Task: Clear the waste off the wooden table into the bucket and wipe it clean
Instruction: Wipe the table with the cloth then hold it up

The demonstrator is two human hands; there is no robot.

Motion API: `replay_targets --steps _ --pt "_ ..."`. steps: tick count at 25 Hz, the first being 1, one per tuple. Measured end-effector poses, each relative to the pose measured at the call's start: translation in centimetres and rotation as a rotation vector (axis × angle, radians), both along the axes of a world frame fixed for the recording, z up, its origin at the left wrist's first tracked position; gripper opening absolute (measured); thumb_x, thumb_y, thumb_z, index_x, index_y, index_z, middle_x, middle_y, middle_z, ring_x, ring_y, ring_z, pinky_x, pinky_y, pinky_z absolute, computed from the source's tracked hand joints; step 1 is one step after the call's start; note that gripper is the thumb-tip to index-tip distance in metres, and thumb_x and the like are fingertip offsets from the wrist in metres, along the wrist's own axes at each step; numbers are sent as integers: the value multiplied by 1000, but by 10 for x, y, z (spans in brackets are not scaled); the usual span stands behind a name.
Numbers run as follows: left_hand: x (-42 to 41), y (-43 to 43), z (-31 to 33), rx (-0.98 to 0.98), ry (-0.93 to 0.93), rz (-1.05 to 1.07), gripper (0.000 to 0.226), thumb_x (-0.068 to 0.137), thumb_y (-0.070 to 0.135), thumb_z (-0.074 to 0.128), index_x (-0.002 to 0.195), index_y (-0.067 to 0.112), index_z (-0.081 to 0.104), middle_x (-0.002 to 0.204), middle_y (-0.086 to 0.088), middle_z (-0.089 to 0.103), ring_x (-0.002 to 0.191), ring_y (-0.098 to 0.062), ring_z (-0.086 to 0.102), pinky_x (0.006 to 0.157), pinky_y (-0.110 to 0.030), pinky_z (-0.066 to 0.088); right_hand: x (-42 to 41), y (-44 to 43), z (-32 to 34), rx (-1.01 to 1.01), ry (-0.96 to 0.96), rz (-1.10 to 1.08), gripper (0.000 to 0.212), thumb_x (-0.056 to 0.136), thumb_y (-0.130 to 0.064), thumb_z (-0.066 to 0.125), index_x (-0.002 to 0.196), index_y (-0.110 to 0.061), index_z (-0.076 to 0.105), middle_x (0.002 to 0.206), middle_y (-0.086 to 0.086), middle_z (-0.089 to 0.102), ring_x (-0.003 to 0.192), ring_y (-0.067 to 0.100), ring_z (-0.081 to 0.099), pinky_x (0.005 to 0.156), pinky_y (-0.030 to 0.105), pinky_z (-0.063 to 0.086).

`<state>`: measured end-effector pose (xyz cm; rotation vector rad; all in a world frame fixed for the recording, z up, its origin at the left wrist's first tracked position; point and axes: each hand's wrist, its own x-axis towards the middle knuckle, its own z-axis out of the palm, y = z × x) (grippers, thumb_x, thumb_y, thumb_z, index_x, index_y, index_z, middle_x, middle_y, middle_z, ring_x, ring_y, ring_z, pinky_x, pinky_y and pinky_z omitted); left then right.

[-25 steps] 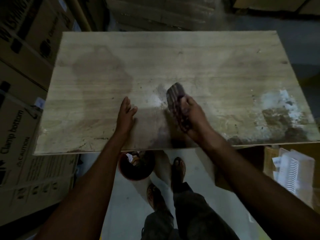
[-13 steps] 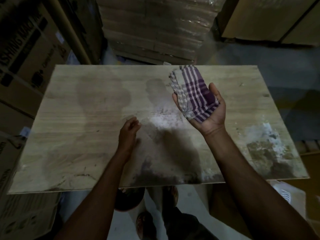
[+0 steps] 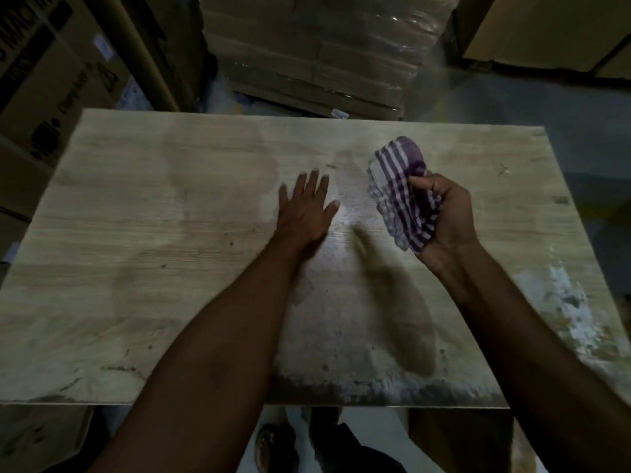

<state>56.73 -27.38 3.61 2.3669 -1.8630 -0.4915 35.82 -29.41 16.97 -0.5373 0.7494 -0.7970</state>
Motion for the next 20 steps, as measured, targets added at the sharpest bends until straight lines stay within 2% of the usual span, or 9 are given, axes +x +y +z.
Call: replay_targets --steps 4,6,9,12,14,16,18,20 --pt "-15 2 -10 4 12 89 70 101 65 11 161 32 -3 169 8 -13 156 -19 -15 122 -58 -12 -11 10 -5 -40 97 0 43 94 -7 41 132 -8 61 125 11 71 110 27 70 91 35 57" --pt "-28 15 -11 -4 9 104 74 100 69 12 161 31 -5 169 6 -15 155 -21 -18 122 -57 -13 -15 16 -1 -23 83 -14 41 94 -7 41 128 -8 64 120 10 73 107 27 71 91 35 57" --pt "-44 40 -13 -51 36 113 78 100 70 16 162 26 -3 169 3 -13 156 -23 -17 124 -52 -12 -26 27 9 3 44 -80 34 95 -8 40 97 -10 74 100 6 76 92 26 72 89 37 54" --pt "-63 68 -11 -67 64 116 82 100 68 22 162 19 0 170 -1 -10 156 -24 -15 126 -48 -8 -35 46 22 18 10 -105 47 97 -8 39 66 -16 73 85 2 74 83 25 69 86 38 52" --pt "-76 93 -7 -75 75 106 86 99 69 26 162 17 1 170 -2 -9 156 -24 -14 127 -46 -7 -39 68 31 27 5 -98 47 96 -7 39 61 -16 69 78 1 72 78 25 68 83 37 51" --pt "-87 116 -3 -55 89 87 88 98 70 28 162 16 0 170 -3 -9 156 -22 -13 127 -45 -6 -41 89 35 35 4 -86 45 96 -7 39 63 -16 69 77 1 72 78 26 67 87 39 50" --pt "-98 139 4 2 94 73 89 98 69 29 162 15 -1 170 -4 -10 156 -22 -14 127 -45 -5 -48 116 37 27 21 -93 53 96 -6 39 55 -19 68 74 0 72 79 26 65 91 43 47" --pt "-107 163 17 72 96 48 90 98 67 34 162 14 -2 170 -6 -12 157 -24 -12 127 -46 -2 -57 142 42 55 -1 -108 44 94 -7 43 57 -18 66 84 5 71 84 30 63 90 44 46"
